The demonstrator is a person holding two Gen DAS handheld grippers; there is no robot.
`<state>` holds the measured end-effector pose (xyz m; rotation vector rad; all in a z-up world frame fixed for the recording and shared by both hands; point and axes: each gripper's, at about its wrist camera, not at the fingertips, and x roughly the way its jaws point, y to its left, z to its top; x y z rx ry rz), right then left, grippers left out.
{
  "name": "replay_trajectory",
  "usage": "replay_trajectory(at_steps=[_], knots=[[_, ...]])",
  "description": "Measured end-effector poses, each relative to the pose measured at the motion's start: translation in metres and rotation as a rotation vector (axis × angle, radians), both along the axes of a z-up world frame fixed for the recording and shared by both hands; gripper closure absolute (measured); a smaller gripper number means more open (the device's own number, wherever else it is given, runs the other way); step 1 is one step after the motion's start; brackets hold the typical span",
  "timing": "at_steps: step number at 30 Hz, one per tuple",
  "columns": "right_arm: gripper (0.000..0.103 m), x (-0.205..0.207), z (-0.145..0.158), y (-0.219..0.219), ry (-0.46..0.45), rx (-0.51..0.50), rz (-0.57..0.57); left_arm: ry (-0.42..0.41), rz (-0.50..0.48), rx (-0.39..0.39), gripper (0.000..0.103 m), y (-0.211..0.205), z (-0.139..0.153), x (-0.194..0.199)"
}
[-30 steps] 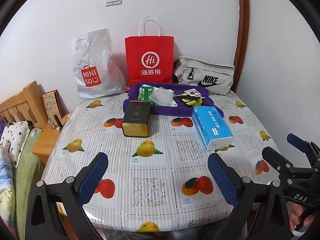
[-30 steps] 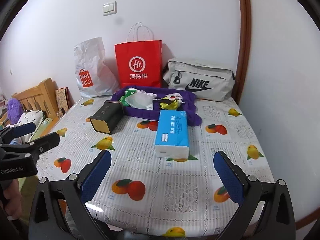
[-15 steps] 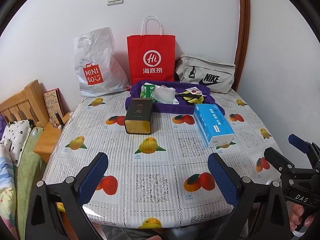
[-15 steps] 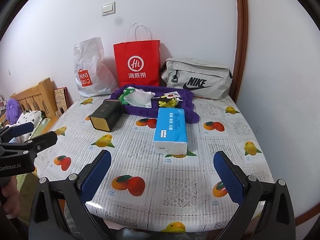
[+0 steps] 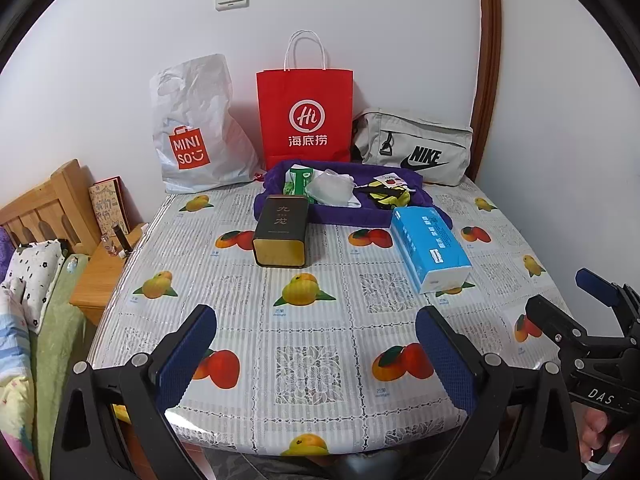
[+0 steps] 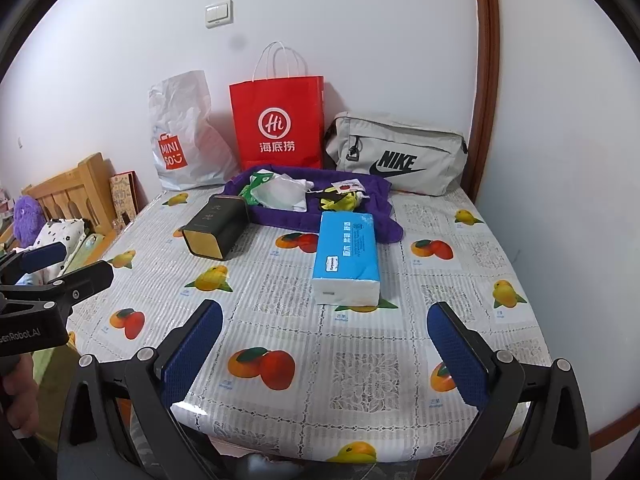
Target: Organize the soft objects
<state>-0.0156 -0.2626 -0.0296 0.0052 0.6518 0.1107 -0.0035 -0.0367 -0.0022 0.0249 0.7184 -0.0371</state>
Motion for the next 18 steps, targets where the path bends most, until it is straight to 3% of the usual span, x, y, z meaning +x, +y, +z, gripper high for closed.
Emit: replay_trajectory(at_steps=[18], knots=[[0.002, -0.0007, 0.0012, -0.004, -0.002, 0.005, -0.01, 0.0, 0.004, 0.005, 0.002, -0.0016, 0.0007, -0.0005]])
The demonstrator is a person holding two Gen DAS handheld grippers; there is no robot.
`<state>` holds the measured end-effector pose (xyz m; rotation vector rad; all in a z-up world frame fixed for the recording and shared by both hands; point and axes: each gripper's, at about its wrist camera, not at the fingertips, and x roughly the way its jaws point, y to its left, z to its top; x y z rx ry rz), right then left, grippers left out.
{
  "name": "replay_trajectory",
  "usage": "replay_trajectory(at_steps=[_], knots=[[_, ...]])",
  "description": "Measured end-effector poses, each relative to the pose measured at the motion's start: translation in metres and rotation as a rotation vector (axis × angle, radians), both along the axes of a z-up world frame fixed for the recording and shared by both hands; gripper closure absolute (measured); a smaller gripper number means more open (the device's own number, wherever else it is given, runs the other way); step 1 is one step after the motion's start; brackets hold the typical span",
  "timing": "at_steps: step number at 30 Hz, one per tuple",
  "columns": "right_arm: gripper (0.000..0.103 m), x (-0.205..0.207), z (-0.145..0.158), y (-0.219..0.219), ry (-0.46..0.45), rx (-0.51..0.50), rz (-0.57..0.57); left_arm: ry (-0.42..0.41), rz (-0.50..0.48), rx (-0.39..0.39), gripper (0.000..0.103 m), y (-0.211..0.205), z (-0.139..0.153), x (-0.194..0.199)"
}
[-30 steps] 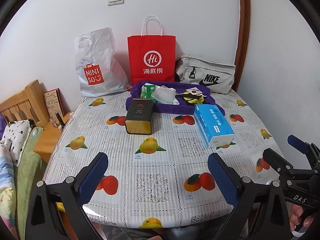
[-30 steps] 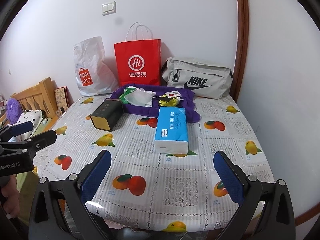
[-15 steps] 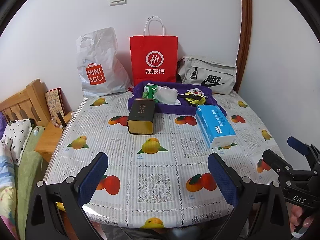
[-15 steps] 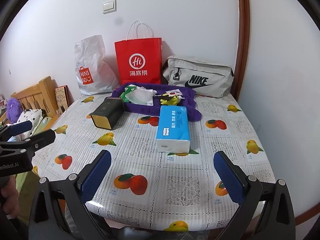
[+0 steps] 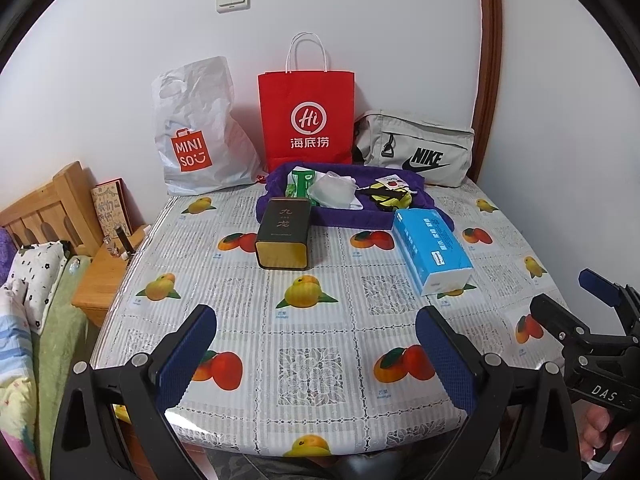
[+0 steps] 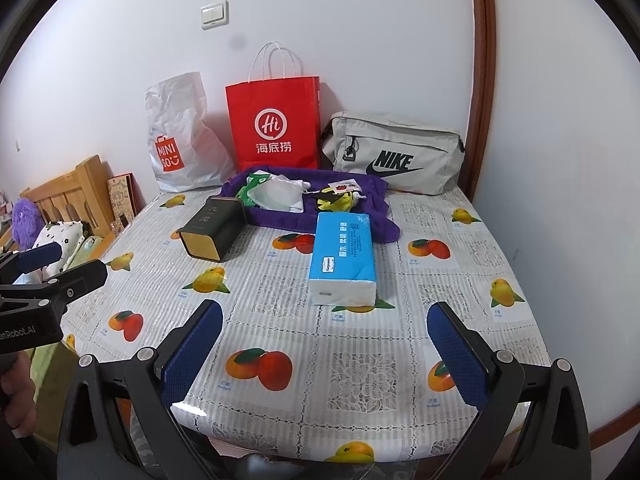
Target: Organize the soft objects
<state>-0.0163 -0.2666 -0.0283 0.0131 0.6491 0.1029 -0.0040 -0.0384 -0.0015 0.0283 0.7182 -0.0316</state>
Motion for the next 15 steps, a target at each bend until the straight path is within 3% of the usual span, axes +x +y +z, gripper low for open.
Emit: replay_trajectory(at_steps=[15], knots=[[0.002, -0.0009, 0.0007, 0.0004, 0.002, -0.002, 0.002, 0.005, -0.005, 0.001, 0.002, 0.0017, -0.0006, -0.0001]])
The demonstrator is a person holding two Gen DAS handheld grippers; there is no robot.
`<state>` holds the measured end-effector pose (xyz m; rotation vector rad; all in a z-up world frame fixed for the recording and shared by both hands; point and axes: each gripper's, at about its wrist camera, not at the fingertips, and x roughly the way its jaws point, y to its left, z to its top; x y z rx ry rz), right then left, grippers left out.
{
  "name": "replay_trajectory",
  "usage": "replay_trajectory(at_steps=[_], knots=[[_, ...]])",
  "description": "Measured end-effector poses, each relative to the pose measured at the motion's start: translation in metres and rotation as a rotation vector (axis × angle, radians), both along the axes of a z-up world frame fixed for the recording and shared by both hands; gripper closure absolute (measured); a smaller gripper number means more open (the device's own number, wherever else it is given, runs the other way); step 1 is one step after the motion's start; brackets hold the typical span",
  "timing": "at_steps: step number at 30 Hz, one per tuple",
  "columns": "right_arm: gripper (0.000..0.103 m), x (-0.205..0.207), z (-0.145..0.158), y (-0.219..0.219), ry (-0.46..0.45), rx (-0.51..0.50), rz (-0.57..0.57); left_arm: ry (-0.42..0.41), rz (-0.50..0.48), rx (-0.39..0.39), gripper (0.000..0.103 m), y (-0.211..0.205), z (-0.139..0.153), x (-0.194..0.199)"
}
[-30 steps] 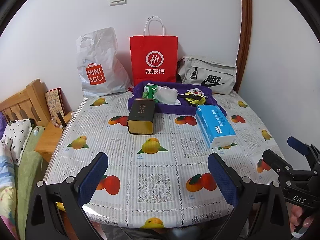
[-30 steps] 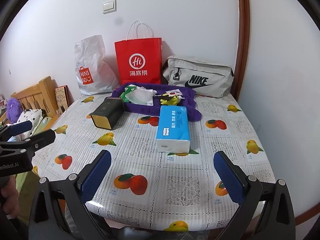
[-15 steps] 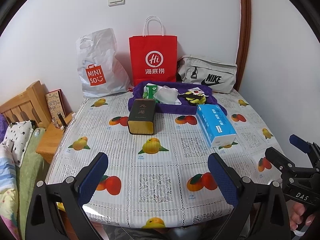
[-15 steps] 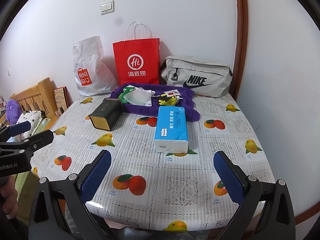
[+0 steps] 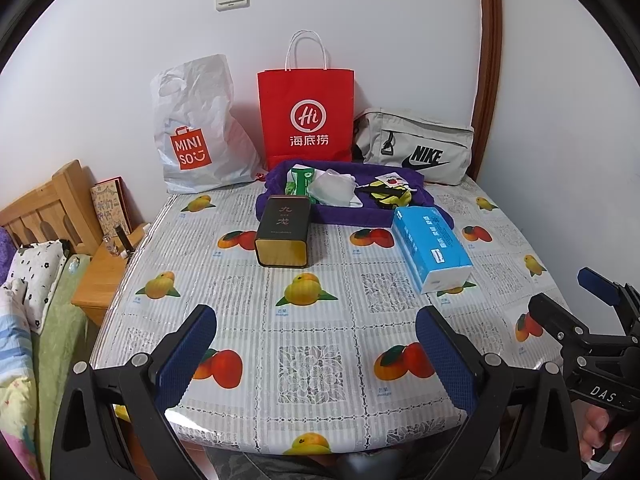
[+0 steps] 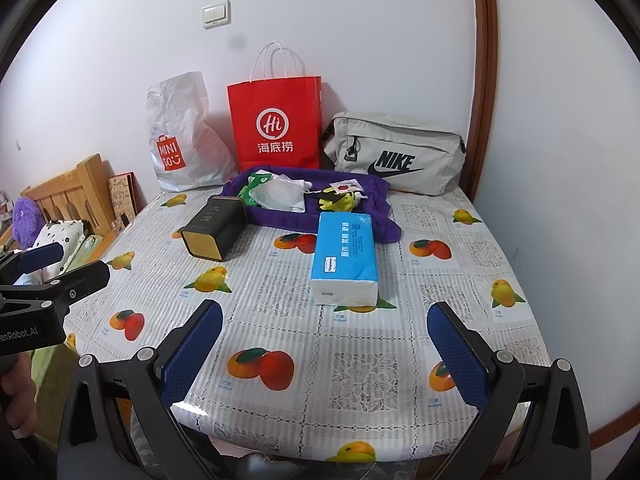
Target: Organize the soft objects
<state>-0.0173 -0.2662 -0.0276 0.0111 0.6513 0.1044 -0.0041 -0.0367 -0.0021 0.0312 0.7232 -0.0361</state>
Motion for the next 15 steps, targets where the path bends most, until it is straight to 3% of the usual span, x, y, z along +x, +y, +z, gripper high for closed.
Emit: replay_trajectory(at_steps=[15], knots=[[0.002, -0.0003, -0.0001, 0.0044, 0.002, -0.005, 0.014, 0.002, 0.003, 0.0, 0.002, 0.0017, -0.0004, -0.0006]])
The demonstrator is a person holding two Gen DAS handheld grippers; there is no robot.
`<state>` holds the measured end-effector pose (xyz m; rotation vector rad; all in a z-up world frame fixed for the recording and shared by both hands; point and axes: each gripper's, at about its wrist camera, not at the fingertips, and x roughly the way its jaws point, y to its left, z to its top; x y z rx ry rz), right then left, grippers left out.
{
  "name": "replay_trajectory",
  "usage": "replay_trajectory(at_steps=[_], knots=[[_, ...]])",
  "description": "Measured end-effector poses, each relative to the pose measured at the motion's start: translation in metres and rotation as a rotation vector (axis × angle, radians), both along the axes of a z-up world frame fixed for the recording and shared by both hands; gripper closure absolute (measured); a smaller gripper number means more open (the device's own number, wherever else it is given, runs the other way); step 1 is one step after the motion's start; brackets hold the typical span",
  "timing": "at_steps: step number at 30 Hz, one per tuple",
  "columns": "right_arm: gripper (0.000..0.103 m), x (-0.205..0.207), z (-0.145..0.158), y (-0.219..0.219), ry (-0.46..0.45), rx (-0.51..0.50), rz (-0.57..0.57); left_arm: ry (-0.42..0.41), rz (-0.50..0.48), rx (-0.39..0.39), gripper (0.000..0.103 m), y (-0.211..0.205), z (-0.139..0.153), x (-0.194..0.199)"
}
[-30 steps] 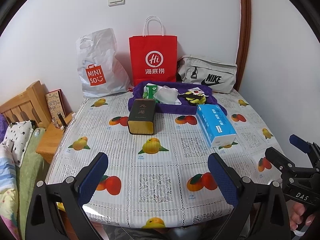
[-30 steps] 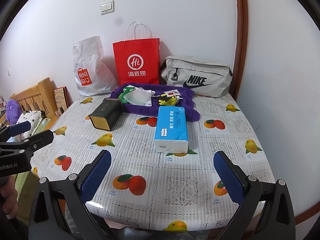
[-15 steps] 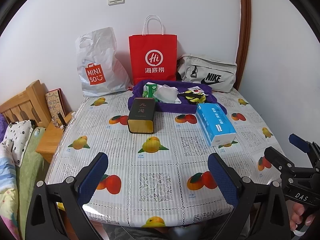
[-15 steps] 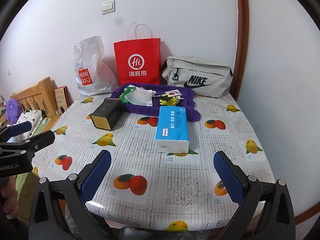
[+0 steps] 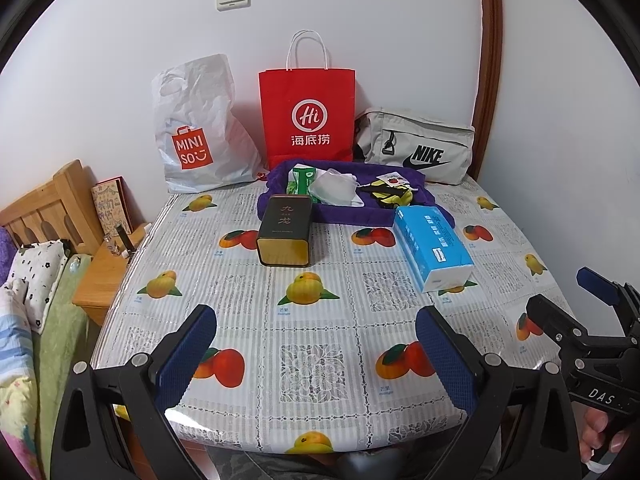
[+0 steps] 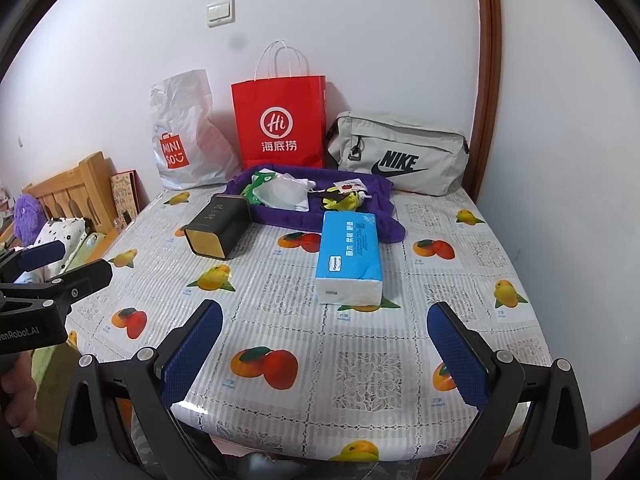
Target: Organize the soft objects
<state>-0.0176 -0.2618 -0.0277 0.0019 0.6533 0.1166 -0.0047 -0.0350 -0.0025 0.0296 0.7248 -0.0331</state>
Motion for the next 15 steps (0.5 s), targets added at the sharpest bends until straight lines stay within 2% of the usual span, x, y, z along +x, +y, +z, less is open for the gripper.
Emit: replay_trajectory(at_steps=[15], knots=[[0.002, 0.0049, -0.0065, -0.0008, 0.007, 0.021, 0.002, 0.005, -0.019, -0.013, 0.002, -0.0006, -0.0058, 0.0039]])
